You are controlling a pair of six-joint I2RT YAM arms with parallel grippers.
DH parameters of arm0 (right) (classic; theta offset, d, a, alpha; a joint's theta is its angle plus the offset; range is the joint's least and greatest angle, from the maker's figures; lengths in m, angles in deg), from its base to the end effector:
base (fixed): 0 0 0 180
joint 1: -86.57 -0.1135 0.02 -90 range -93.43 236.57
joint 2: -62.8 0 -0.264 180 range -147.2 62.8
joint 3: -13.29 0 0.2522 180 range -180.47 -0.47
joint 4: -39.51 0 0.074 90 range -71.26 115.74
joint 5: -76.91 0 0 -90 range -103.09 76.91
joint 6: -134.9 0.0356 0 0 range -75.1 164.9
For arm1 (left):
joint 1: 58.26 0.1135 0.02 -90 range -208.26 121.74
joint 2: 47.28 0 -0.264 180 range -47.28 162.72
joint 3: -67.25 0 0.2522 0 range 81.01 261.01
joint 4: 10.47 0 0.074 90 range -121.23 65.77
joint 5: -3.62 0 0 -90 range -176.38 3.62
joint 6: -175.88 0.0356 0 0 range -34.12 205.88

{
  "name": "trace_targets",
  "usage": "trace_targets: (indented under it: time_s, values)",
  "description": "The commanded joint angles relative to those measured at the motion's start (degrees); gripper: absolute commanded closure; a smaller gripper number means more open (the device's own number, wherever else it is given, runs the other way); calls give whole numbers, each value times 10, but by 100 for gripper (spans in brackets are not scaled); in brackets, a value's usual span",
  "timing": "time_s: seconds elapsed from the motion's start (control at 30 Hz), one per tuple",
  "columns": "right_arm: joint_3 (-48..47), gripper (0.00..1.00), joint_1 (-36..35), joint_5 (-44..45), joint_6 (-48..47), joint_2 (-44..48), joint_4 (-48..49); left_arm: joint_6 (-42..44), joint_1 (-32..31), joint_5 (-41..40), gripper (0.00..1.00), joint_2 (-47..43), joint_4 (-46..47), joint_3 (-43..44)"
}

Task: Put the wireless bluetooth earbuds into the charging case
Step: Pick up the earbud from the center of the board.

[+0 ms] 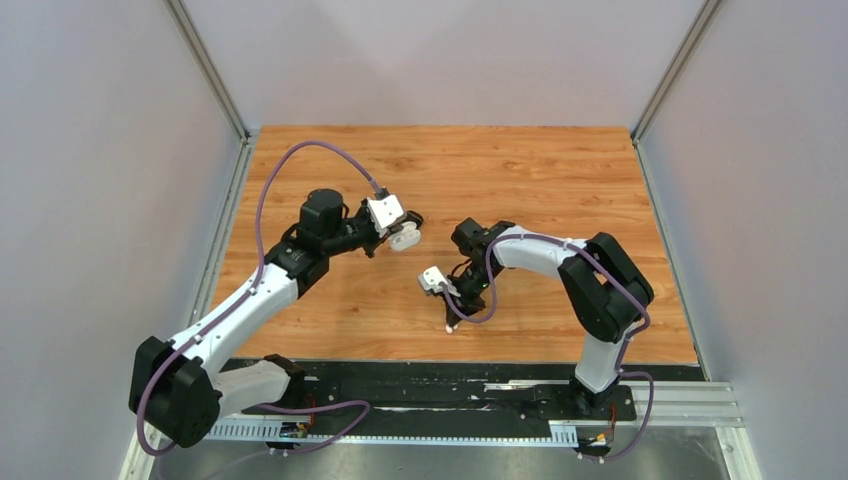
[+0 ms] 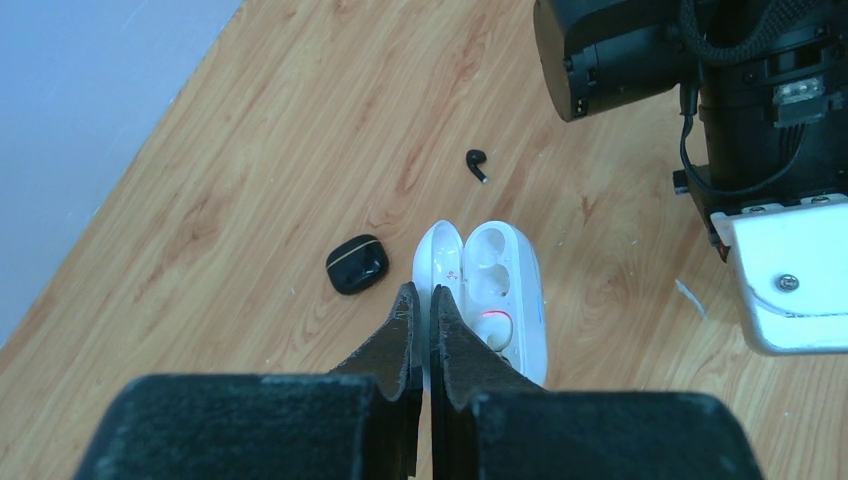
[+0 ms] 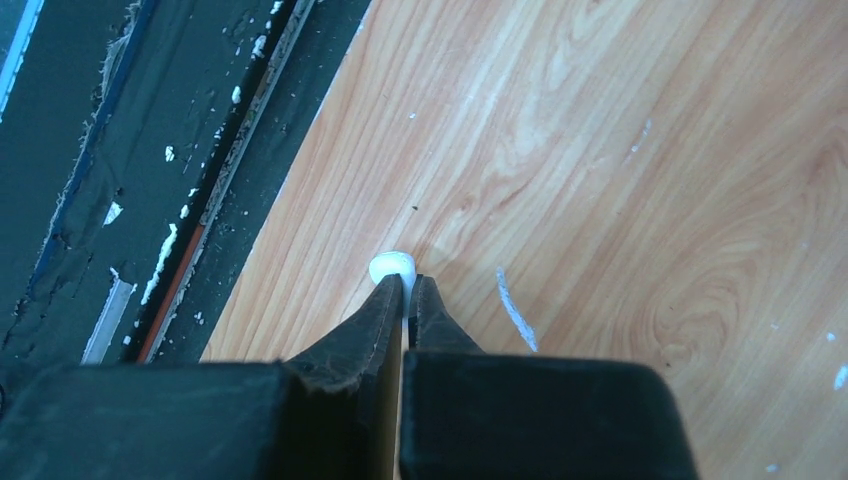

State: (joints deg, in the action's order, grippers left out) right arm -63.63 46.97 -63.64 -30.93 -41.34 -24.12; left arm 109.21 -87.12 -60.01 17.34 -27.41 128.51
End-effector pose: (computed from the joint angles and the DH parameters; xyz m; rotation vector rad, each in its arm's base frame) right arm 0.2193 0.2171 0.1575 -2.2208 1.4140 1.1875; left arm 0.2183 -0.1383 0.3005 1.1105 1.5650 -0.5068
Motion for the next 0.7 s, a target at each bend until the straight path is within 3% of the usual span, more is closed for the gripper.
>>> trace_targets:
  time_s: [0.0, 0.17, 0.33, 0.67]
  values:
    - [-33, 100, 22, 13, 73, 56, 30, -9, -1, 16, 100, 10, -1, 33]
    - [-43, 100, 52, 74, 143, 178, 105, 4, -1, 24, 100, 40, -46, 78]
    - [-60, 100, 58, 126, 148, 260, 174, 25, -1, 27, 100, 75, -65, 121]
    - [-176, 100, 61, 110, 207, 205, 222, 140, -2, 81, 100, 88, -42, 117]
